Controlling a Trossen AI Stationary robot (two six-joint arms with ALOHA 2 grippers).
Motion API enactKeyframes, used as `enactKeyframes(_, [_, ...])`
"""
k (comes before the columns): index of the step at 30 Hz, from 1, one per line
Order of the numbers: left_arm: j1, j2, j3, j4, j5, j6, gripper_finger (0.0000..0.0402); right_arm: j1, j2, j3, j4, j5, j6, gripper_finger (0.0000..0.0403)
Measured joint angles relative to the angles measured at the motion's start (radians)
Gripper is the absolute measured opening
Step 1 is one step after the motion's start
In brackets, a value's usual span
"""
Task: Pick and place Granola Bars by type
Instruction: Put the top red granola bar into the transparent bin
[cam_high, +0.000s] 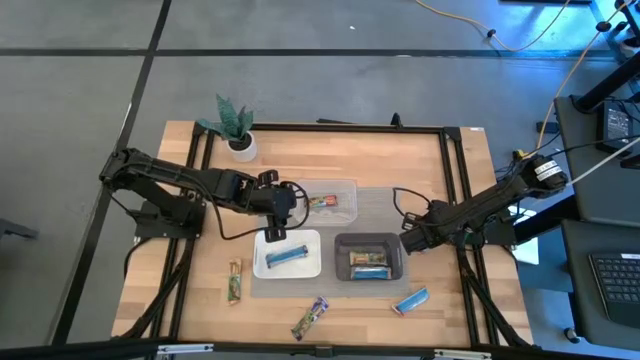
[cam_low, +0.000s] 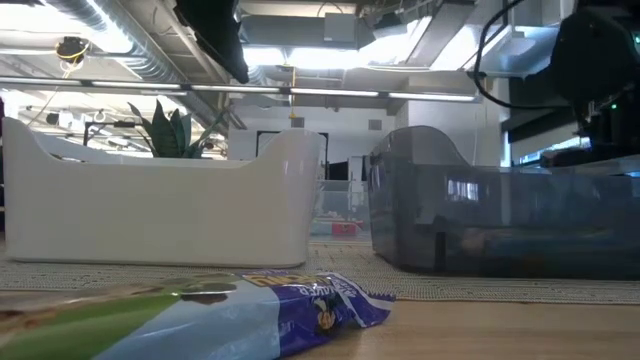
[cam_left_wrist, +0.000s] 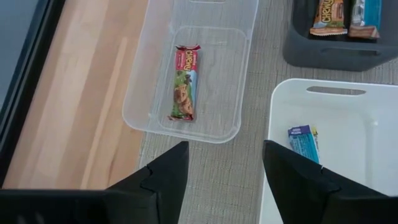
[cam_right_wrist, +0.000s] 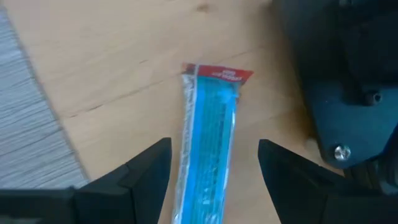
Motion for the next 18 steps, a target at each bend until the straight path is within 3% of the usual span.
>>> enactKeyframes(7, [0.000,0.000,0.000,0.000,0.000,0.000,0.0196,0.000,-0.001,-0.091,0.170,0.006,-0.005,0.0243])
enactKeyframes(18, [0.000,0.000,0.000,0.000,0.000,0.000,0.0197,0.001,-0.003,-0.111,0.177,0.062,-0.143,0.0243])
